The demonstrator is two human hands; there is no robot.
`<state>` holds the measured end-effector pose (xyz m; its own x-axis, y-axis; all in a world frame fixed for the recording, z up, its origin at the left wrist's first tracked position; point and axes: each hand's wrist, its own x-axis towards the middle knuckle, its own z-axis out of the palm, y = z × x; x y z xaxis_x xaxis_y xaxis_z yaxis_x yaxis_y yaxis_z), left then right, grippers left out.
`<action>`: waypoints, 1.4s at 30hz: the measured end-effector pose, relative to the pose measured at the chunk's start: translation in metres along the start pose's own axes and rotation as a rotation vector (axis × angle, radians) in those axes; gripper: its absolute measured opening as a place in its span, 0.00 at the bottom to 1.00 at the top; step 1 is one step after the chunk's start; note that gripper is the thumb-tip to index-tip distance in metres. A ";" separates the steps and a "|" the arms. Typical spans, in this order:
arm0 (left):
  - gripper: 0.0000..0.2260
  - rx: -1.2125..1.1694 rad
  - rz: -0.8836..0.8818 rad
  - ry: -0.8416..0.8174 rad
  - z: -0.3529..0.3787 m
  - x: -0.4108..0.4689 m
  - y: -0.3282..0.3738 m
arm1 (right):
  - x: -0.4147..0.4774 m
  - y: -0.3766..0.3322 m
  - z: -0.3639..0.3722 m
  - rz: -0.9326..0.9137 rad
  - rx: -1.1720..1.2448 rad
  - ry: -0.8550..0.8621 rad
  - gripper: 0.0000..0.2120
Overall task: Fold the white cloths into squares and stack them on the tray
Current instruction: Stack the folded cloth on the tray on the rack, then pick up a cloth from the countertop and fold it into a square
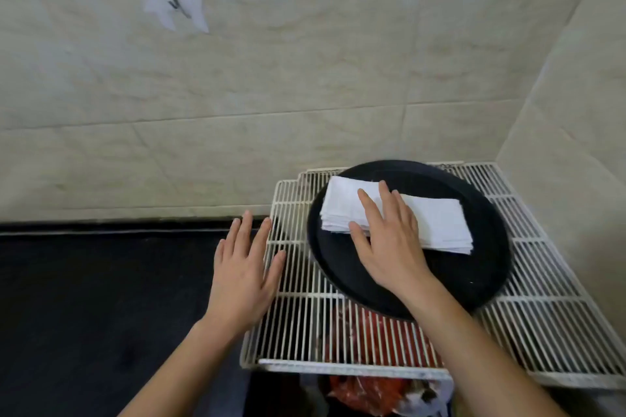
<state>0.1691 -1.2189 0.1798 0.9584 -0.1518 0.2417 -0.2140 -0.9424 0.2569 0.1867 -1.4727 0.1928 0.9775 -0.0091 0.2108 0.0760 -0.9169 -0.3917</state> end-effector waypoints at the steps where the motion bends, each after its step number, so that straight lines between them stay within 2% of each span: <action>1: 0.30 0.029 -0.051 -0.002 -0.007 -0.010 -0.016 | 0.003 -0.018 0.006 -0.052 0.007 -0.001 0.28; 5: 0.32 0.150 -0.201 0.036 -0.045 -0.040 -0.078 | 0.007 -0.086 0.035 -0.201 0.014 -0.047 0.29; 12: 0.33 0.327 -0.321 0.117 -0.116 -0.122 -0.206 | -0.034 -0.233 0.095 -0.403 -0.041 -0.116 0.32; 17: 0.33 0.368 -0.396 0.167 -0.166 -0.205 -0.325 | -0.072 -0.373 0.151 -0.531 -0.105 -0.095 0.34; 23: 0.34 0.416 -0.540 0.184 -0.233 -0.318 -0.470 | -0.123 -0.561 0.215 -0.677 -0.165 -0.180 0.35; 26: 0.34 0.416 -0.587 0.205 -0.257 -0.351 -0.517 | -0.136 -0.623 0.232 -0.740 -0.158 -0.191 0.35; 33: 0.36 0.445 -0.663 0.217 -0.283 -0.390 -0.620 | -0.145 -0.736 0.296 -0.862 -0.163 -0.238 0.36; 42: 0.37 0.467 -0.716 0.072 -0.277 -0.374 -0.788 | -0.097 -0.844 0.419 -0.870 -0.123 -0.298 0.38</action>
<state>-0.0726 -0.3371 0.1462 0.8151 0.5312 0.2313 0.5530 -0.8323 -0.0374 0.1105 -0.5308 0.1283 0.5978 0.7893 0.1402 0.8017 -0.5889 -0.1025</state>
